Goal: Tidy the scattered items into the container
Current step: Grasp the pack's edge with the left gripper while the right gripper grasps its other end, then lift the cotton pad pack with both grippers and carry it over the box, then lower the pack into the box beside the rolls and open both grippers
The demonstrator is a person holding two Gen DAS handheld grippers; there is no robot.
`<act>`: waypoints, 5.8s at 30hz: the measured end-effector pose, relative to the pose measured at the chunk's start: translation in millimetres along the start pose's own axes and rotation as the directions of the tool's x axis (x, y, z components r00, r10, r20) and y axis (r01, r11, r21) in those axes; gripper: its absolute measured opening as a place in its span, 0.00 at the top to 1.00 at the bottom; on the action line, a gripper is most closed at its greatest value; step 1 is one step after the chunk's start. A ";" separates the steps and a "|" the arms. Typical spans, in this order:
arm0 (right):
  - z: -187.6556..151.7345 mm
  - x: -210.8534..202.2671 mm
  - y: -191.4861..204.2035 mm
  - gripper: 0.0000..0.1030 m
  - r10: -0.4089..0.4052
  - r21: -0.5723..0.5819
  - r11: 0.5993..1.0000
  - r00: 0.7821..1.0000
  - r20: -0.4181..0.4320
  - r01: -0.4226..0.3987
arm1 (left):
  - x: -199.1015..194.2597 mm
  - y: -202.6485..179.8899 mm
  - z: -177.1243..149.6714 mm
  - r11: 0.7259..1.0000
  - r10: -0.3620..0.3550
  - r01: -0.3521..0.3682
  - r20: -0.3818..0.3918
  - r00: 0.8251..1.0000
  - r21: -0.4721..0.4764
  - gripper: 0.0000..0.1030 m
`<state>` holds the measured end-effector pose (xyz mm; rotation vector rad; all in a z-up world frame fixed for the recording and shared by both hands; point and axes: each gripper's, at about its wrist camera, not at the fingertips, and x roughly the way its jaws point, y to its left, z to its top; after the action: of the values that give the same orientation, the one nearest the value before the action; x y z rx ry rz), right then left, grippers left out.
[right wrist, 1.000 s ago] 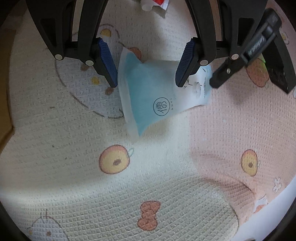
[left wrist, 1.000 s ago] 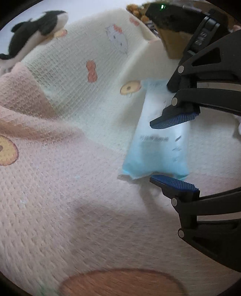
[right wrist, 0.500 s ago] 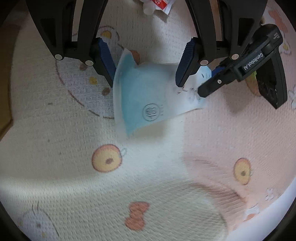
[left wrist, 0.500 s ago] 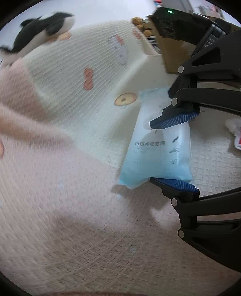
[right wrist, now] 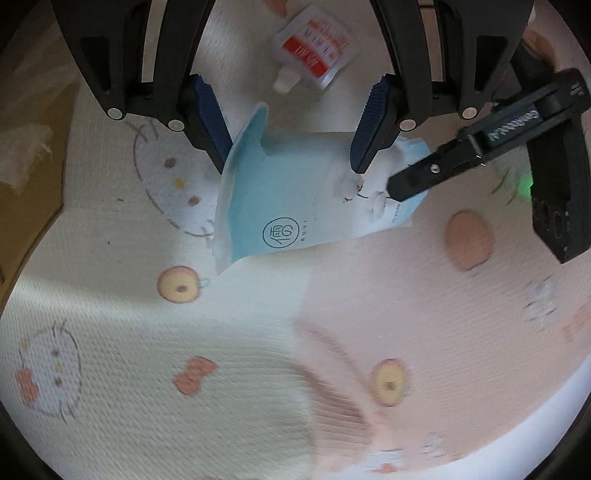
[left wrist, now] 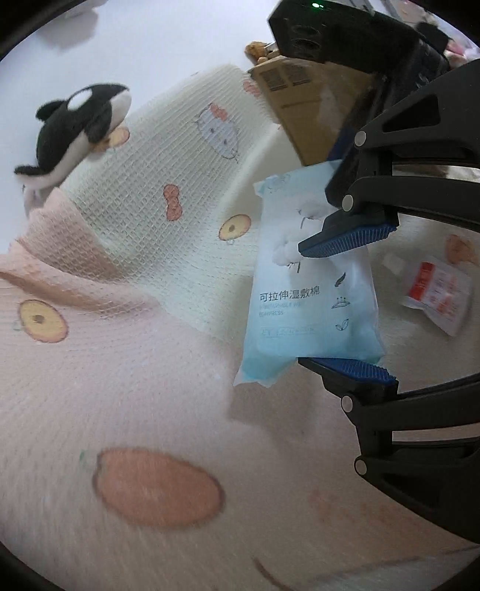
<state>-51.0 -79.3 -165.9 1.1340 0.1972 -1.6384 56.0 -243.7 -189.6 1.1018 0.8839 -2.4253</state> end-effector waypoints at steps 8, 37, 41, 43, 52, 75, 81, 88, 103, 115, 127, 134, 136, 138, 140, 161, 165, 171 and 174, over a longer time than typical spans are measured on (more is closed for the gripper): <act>-26.4 -0.7 26.8 0.38 0.066 -0.108 0.992 0.996 -0.064 -0.072 | -25.6 7.6 -31.4 0.995 0.101 -0.101 0.001 0.995 -0.003 0.46; -42.9 -1.9 0.6 0.35 0.168 -0.082 0.980 0.972 -0.164 -0.183 | -19.1 16.4 -76.8 0.990 0.142 -0.142 -0.160 0.977 0.014 0.45; -36.0 -1.0 -2.9 0.34 0.134 -0.073 0.987 0.979 -0.152 -0.146 | -22.2 19.7 -74.6 0.993 0.118 -0.120 -0.141 0.983 -0.002 0.45; -29.7 -0.6 -3.2 0.32 0.136 -0.059 0.988 0.981 -0.138 -0.145 | -18.8 25.1 -74.5 0.992 0.114 -0.121 -0.141 0.983 -0.036 0.45; -9.4 42.5 -20.2 0.30 0.156 0.083 0.986 0.966 -0.205 -0.142 | -6.5 33.5 -75.4 0.983 0.098 -0.122 -0.167 0.981 -0.140 0.39; -15.1 68.5 -20.8 0.29 0.188 0.170 0.978 0.871 -0.454 -0.123 | 14.3 11.8 -51.5 0.985 0.040 -0.066 -0.161 0.986 -0.162 0.36; 0.0 35.9 -8.6 0.29 0.196 0.139 0.979 0.883 -0.426 -0.150 | -21.5 -16.2 -37.7 0.996 0.071 -0.074 -0.059 0.996 -0.059 0.36; 18.6 -14.6 9.7 0.29 0.195 0.106 0.980 0.915 -0.354 -0.168 | -71.5 -65.0 -17.9 0.984 0.111 -0.128 0.131 0.985 0.127 0.36; 49.5 -115.1 -4.3 0.29 0.161 0.063 0.986 0.980 -0.118 -0.154 | -111.9 -161.7 11.7 0.938 0.012 -0.104 0.269 0.963 0.330 0.36; 34.5 -173.3 -61.1 0.29 0.113 0.138 0.984 0.993 0.012 -0.114 | -102.6 -257.3 -8.9 0.855 -0.010 -0.143 0.292 0.956 0.498 0.36; 15.5 -233.0 -123.6 0.29 0.055 0.212 0.975 0.996 0.075 -0.070 | -83.9 -325.9 -31.7 0.821 -0.099 -0.041 0.214 0.972 0.569 0.36; -12.1 -251.6 -169.6 0.29 -0.051 0.324 0.946 0.998 0.046 0.033 | -51.6 -351.1 -53.9 0.824 -0.131 0.059 0.088 0.987 0.563 0.36; -16.9 -253.3 -177.7 0.29 -0.057 0.341 0.939 0.998 0.036 0.041 | -47.5 -354.9 -58.1 0.824 -0.132 0.071 0.068 0.989 0.562 0.36; -21.3 -256.8 -184.2 0.29 -0.056 0.350 0.936 0.998 0.032 0.041 | -46.0 -357.2 -61.5 0.821 -0.135 0.075 0.065 0.989 0.566 0.38; -24.7 -261.8 -187.9 0.29 -0.059 0.347 0.937 0.998 0.036 0.043 | -45.7 -358.5 -64.1 0.817 -0.143 0.079 0.067 0.987 0.571 0.41; -48.5 -286.3 -229.5 0.52 -0.123 0.343 0.930 0.991 -0.061 0.136 | -20.2 -375.6 -102.7 0.697 -0.022 0.057 -0.059 0.998 0.715 0.80; -51.4 -292.2 -240.5 0.52 -0.149 0.364 0.916 0.986 -0.076 0.166 | -17.0 -379.5 -113.5 0.653 -0.014 0.088 -0.104 0.994 0.753 0.80; -53.3 -295.9 -260.0 0.57 -0.160 0.378 0.907 0.983 -0.093 0.183 | -12.4 -378.8 -120.6 0.617 0.020 0.081 -0.119 0.993 0.783 0.80; -52.5 -294.4 -257.4 0.59 -0.186 0.351 0.913 0.978 -0.093 0.207 | -16.1 -374.4 -112.0 0.644 0.016 0.056 -0.087 0.996 0.763 0.80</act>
<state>-243.7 253.3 -76.9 1.4786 0.0486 -1.8728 -67.7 112.0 -84.3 1.4590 -0.2149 -2.8532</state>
